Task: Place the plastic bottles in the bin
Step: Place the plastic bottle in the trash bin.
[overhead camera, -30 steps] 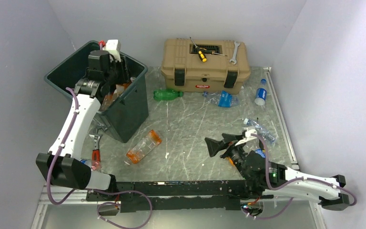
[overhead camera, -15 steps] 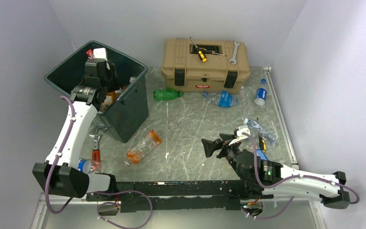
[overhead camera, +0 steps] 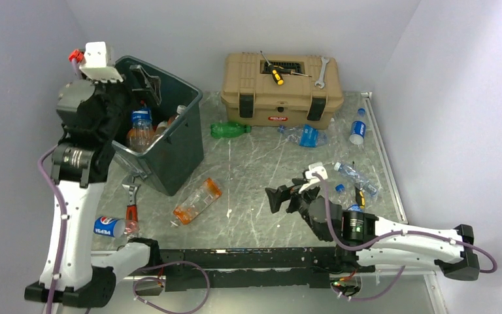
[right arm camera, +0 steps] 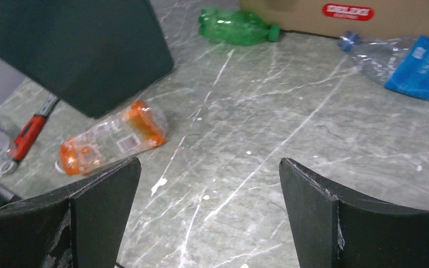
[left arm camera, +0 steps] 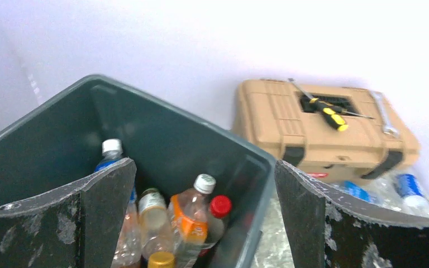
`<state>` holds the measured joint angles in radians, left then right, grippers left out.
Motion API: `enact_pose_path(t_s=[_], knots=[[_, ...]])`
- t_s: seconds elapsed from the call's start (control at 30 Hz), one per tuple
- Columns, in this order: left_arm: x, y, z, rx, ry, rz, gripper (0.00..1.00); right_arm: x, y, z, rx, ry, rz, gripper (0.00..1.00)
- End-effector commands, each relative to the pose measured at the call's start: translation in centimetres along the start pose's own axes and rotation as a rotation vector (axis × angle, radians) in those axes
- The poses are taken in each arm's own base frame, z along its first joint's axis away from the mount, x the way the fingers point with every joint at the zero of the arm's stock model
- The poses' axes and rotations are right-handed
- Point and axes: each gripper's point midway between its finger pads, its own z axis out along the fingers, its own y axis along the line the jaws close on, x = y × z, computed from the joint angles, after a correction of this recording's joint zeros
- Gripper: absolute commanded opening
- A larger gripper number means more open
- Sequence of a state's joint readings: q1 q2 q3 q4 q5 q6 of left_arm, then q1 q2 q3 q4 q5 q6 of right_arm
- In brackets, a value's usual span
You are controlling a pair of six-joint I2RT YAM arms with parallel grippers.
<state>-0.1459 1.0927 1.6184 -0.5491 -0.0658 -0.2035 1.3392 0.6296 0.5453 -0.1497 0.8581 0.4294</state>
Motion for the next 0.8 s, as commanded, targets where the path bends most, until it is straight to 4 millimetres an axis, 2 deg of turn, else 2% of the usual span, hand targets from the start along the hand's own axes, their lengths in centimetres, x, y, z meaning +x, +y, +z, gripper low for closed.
enact_pose_path(t_s=[0.0, 0.03, 0.13, 0.2, 0.3, 0.47, 0.57, 0.63, 0.77], knots=[[-0.3, -4.8, -1.4, 0.285, -0.062, 0.026, 0.99, -1.2, 3.6, 0.5, -0.14, 0.037, -0.005, 1.0], [0.3, -6.2, -1.8, 0.373, -0.059, 0.031, 0.99, -1.0, 4.6, 0.7, -0.184, 0.061, -0.003, 1.0], [1.7, -10.6, -3.9, 0.661, -0.046, 0.052, 0.99, -0.3, 5.6, 2.3, -0.246, 0.147, 0.039, 1.0], [2.5, -12.2, -5.0, 0.756, -0.043, 0.069, 0.99, 0.5, 5.9, 3.6, -0.281, 0.215, 0.092, 1.0], [2.8, -11.7, -5.0, 0.726, -0.098, 0.121, 1.0, 1.4, 7.0, 5.1, -0.35, 0.265, 0.122, 1.0], [4.3, -9.8, -4.9, 0.642, -0.194, 0.191, 0.99, 2.8, 8.7, 8.2, -0.423, 0.234, -0.033, 0.97], [5.1, -8.8, -5.8, 0.599, -0.263, 0.197, 1.0, 3.3, 10.1, 10.7, -0.476, 0.189, -0.118, 0.96], [5.4, -8.2, -6.5, 0.576, -0.316, 0.217, 1.0, 4.3, 11.7, 12.1, -0.544, 0.207, -0.164, 0.95], [5.7, -7.4, -7.7, 0.539, -0.355, 0.227, 1.0, 6.1, 13.0, 15.9, -0.548, 0.219, -0.212, 0.92]])
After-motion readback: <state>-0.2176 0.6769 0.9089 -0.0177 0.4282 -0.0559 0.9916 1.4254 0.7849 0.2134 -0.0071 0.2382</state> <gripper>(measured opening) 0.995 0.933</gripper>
